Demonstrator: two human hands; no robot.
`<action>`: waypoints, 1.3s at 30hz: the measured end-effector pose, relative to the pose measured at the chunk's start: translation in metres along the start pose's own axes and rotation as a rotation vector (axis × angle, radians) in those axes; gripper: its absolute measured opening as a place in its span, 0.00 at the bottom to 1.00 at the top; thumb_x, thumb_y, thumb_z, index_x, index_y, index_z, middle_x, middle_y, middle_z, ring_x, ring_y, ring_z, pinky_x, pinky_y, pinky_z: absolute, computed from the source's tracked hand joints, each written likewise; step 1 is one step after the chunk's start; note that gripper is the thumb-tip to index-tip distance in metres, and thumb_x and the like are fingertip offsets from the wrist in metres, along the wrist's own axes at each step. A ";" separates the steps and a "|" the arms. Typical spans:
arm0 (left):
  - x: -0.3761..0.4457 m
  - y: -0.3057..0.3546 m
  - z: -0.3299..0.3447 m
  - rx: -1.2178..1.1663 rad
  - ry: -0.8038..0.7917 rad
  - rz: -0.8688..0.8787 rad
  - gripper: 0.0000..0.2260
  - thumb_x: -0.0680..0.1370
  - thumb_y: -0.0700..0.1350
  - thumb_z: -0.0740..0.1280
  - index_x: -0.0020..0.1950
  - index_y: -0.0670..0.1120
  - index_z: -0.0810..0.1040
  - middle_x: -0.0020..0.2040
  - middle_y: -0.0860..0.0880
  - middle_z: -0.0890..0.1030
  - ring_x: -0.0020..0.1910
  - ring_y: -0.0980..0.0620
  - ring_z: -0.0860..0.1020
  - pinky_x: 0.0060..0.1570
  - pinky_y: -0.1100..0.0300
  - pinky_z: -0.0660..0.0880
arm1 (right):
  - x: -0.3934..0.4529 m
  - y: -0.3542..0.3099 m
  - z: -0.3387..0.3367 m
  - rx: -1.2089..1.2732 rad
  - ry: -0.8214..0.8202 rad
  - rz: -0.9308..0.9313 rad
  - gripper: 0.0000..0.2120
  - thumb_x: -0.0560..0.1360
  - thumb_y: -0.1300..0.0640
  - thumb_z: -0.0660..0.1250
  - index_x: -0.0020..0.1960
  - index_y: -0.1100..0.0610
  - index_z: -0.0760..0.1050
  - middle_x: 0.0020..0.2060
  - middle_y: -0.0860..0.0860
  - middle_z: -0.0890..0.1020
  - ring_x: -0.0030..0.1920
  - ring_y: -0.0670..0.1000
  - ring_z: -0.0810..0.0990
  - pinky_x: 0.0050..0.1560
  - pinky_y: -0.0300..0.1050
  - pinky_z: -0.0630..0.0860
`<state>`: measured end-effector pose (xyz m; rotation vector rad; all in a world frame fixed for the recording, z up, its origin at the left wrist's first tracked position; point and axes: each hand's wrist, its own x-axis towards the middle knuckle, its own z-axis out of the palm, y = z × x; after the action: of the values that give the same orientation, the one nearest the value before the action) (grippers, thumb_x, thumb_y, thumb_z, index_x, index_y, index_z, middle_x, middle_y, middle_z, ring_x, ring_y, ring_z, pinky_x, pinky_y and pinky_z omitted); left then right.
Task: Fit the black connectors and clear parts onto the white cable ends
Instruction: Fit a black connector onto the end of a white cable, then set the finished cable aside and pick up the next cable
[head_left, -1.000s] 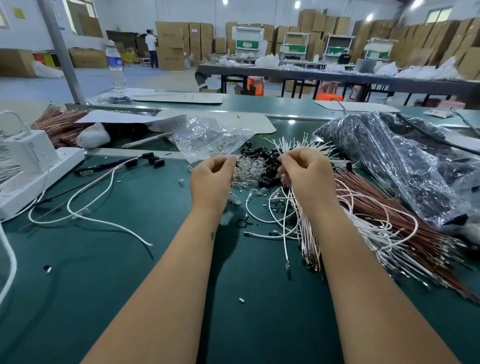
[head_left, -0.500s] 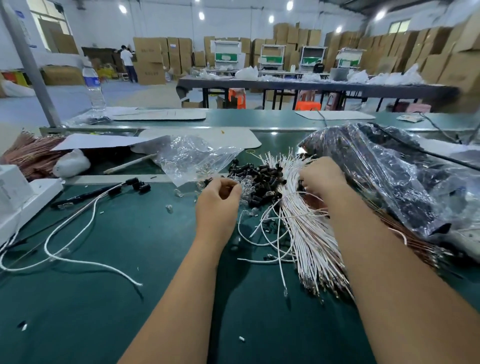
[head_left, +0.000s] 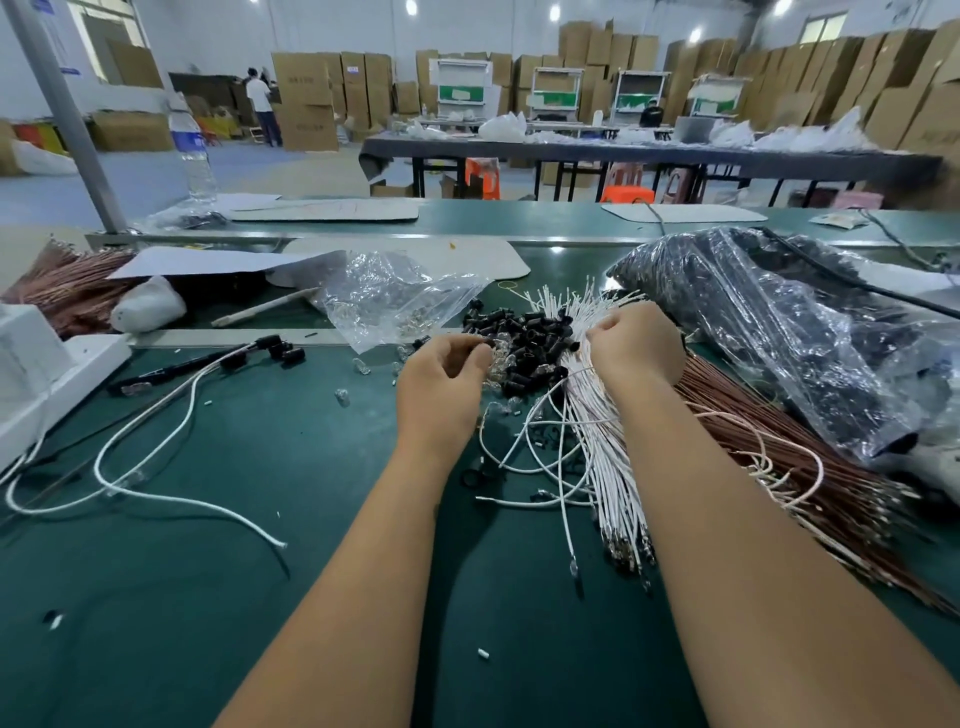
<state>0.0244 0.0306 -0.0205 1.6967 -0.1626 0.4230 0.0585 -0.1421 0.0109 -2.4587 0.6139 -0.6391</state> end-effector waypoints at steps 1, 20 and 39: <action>-0.001 0.001 -0.001 0.002 0.014 0.017 0.02 0.79 0.43 0.67 0.49 0.49 0.79 0.43 0.51 0.83 0.45 0.54 0.81 0.52 0.59 0.78 | -0.003 0.000 -0.003 0.038 0.034 -0.018 0.10 0.76 0.59 0.67 0.37 0.58 0.80 0.38 0.51 0.84 0.35 0.52 0.79 0.35 0.44 0.76; -0.008 -0.004 -0.019 0.635 0.164 0.328 0.06 0.83 0.42 0.54 0.52 0.43 0.69 0.35 0.48 0.75 0.34 0.43 0.70 0.35 0.55 0.58 | -0.074 -0.008 -0.002 0.396 0.025 -0.516 0.10 0.77 0.68 0.62 0.49 0.58 0.80 0.44 0.51 0.81 0.44 0.47 0.76 0.47 0.40 0.74; 0.001 0.000 -0.028 -0.374 0.066 -0.231 0.07 0.83 0.41 0.58 0.49 0.43 0.75 0.44 0.48 0.78 0.41 0.53 0.80 0.39 0.62 0.78 | -0.082 -0.014 0.011 0.637 -0.328 -0.413 0.07 0.79 0.62 0.63 0.52 0.55 0.79 0.30 0.45 0.77 0.24 0.41 0.69 0.26 0.34 0.69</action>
<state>0.0201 0.0578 -0.0167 1.3134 0.0041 0.2563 0.0043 -0.0837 -0.0144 -2.0094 -0.2156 -0.4671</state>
